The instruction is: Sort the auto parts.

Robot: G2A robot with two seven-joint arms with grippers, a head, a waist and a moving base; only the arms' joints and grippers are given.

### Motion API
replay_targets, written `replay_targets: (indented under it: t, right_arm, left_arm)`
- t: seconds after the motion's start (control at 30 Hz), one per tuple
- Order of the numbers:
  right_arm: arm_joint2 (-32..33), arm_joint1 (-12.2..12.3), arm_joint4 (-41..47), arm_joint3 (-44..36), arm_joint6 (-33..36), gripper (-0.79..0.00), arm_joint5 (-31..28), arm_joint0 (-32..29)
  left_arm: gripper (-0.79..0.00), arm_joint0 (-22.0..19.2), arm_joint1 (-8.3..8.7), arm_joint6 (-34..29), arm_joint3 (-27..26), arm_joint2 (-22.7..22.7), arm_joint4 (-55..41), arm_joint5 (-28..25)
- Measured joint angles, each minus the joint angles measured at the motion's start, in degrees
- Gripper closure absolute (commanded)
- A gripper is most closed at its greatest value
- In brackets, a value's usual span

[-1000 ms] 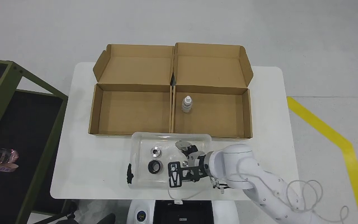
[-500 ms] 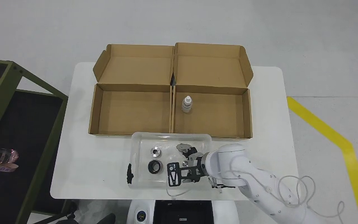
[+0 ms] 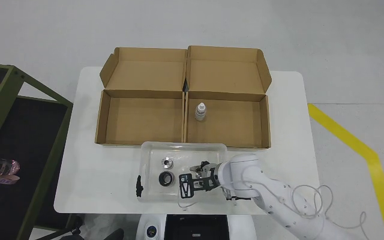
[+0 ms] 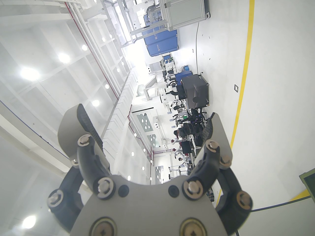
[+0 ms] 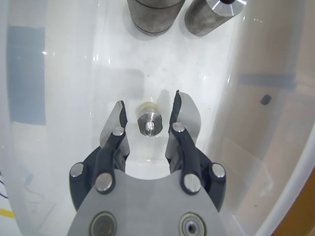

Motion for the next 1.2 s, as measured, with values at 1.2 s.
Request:
replay_targets:
  t: [1.2]
  right_arm:
    - [7.0, 2.2, -4.9, -13.6, -11.7, 0.0, 0.5, -0.1]
  left_arm:
    - [-0.785, 0.0, 0.0, 0.0, 0.0, 0.0, 0.0, 0.0]
